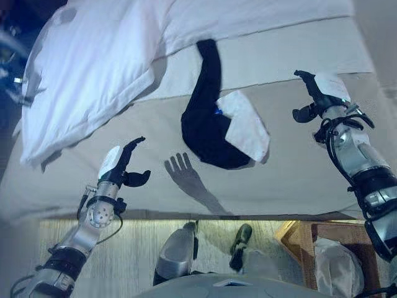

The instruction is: Pick up the clothes from the bed and place them into the basket

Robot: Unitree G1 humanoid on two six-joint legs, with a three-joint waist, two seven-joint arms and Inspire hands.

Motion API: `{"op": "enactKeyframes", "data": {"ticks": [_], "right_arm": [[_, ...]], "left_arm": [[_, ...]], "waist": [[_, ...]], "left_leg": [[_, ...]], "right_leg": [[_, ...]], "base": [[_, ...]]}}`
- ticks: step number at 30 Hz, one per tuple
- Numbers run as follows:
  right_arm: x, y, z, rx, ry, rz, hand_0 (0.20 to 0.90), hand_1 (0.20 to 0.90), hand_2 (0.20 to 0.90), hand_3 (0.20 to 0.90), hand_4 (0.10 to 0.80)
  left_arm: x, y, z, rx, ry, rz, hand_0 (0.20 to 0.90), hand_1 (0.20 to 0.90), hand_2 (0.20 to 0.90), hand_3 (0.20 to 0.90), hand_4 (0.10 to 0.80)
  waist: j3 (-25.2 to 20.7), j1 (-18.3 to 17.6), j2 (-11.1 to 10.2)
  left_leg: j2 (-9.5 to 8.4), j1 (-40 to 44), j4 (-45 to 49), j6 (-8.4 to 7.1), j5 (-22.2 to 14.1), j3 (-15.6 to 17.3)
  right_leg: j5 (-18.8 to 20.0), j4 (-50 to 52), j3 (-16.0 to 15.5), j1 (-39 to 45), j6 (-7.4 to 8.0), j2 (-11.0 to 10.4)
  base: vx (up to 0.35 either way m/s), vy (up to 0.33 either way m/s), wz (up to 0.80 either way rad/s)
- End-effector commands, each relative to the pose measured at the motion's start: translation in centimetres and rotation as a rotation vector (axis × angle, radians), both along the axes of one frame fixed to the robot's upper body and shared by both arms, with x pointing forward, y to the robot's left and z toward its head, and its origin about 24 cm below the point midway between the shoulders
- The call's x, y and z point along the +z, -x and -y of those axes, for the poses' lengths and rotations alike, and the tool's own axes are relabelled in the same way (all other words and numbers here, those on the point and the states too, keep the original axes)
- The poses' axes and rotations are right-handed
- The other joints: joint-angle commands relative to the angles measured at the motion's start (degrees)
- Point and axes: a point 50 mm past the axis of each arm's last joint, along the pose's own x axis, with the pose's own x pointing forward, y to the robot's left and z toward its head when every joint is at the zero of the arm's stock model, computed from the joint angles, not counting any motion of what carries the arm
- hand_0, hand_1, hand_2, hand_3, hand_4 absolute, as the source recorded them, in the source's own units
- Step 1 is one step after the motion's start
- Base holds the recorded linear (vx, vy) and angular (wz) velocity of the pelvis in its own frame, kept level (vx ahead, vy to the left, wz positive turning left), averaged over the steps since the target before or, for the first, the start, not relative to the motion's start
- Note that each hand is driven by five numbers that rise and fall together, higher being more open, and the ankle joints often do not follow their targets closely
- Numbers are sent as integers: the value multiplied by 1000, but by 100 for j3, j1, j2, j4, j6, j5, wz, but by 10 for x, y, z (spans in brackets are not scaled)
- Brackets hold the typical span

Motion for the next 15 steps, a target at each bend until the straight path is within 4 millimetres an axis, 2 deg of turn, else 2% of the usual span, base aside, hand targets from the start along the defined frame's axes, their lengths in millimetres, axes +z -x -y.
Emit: {"op": "enactKeyframes", "data": {"ticks": [1, 4, 5, 9, 11, 15], "right_arm": [[69, -6, -12, 29, 144, 202, 900, 900, 900, 900, 800], [74, -11, -14, 6, 156, 194, 900, 900, 900, 900, 800], [77, -13, -16, -4, 157, 197, 900, 900, 900, 900, 800], [83, -19, -25, -20, 142, 196, 900, 900, 900, 900, 800], [84, -23, -23, -45, 143, 173, 900, 900, 900, 900, 800], [80, -25, -21, -62, 149, 150, 900, 900, 900, 900, 800]], "left_arm": [[50, -13, 8, -99, -75, 279, 900, 900, 900, 900, 800], [57, -13, 12, -117, -103, 338, 900, 900, 900, 900, 800], [63, -12, 13, -129, -113, 375, 900, 900, 900, 900, 800], [86, -13, 21, -175, -119, 523, 900, 900, 900, 900, 800], [99, -14, 23, -194, -140, 601, 900, 900, 900, 900, 800], [109, -13, 29, -219, -126, 638, 900, 900, 900, 900, 800]], "waist": [[-174, 87, -29], [26, 216, 39], [134, 269, 29], [413, 375, 45], [580, 455, 72], [583, 532, 88]], "left_leg": [[-228, -632, 1335, -43, -845, -251], [-299, -867, 1608, -15, -882, -294], [-338, -954, 1794, -22, -1060, -309], [-483, -1433, 2457, 114, -1297, -252], [-601, -1740, 3002, 241, -1522, -180], [-723, -2165, 3627, 371, -1789, -133]], "right_leg": [[-548, 1244, -58, -374, -457, -25], [-624, 1554, -191, -569, -520, -121], [-807, 1760, -141, -655, -501, -152], [-975, 2447, -185, -1108, -561, -297], [-1142, 3012, -213, -1366, -617, -420], [-1332, 3578, -193, -1717, -656, -552]], "base": [[-3, -6, 38], [21, -19, 29], [43, -47, 20], [-24, -39, 16], [-32, -38, 14], [12, -10, 14]]}}
